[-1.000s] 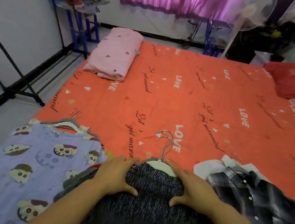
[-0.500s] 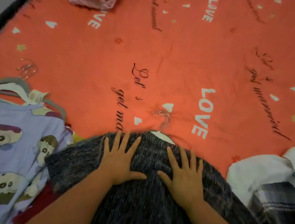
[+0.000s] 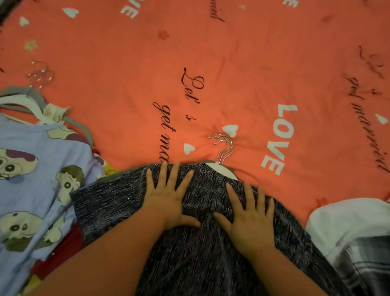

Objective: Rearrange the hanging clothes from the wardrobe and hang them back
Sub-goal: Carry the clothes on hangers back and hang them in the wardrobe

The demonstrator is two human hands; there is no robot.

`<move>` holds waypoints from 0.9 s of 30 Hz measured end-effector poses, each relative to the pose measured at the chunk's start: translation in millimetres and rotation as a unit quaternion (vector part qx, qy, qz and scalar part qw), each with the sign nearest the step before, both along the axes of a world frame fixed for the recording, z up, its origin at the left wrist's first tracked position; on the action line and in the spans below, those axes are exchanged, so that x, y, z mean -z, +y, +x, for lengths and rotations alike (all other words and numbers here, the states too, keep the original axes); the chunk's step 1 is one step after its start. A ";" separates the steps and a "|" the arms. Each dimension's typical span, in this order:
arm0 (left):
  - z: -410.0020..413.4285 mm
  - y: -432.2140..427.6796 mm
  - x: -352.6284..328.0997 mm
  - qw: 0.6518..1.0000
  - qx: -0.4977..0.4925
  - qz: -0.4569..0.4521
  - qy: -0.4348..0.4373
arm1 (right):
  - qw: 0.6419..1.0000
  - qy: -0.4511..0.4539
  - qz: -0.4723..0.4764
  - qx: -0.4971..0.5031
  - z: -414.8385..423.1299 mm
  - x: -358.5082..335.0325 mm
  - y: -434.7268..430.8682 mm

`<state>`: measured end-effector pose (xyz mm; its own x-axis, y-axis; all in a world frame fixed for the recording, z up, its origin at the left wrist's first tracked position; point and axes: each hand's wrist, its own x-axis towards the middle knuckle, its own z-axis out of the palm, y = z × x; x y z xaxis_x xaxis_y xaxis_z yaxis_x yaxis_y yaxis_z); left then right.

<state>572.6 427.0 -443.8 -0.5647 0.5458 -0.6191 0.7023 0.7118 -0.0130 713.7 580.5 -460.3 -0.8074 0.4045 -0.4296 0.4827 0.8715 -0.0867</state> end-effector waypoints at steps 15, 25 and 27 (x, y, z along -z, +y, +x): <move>28.9 -166.1 -150.4 0.989 -0.086 0.118 0.038 | 0.991 -0.060 -0.118 -0.015 18.3 -166.9 -100.4; -56.4 -295.6 -174.7 0.984 -0.092 0.147 0.051 | 0.995 -0.012 -0.089 -0.045 -70.5 -195.5 -240.9; -83.4 -323.3 -171.5 0.983 -0.084 0.154 0.052 | 0.995 -0.012 -0.093 -0.034 -94.9 -191.4 -272.3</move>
<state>489.2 103.7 -272.3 -0.7141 0.5921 -0.3734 0.5804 0.7990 0.1569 618.8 308.2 -268.9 -0.8189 0.2616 -0.5108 0.4277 0.8716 -0.2394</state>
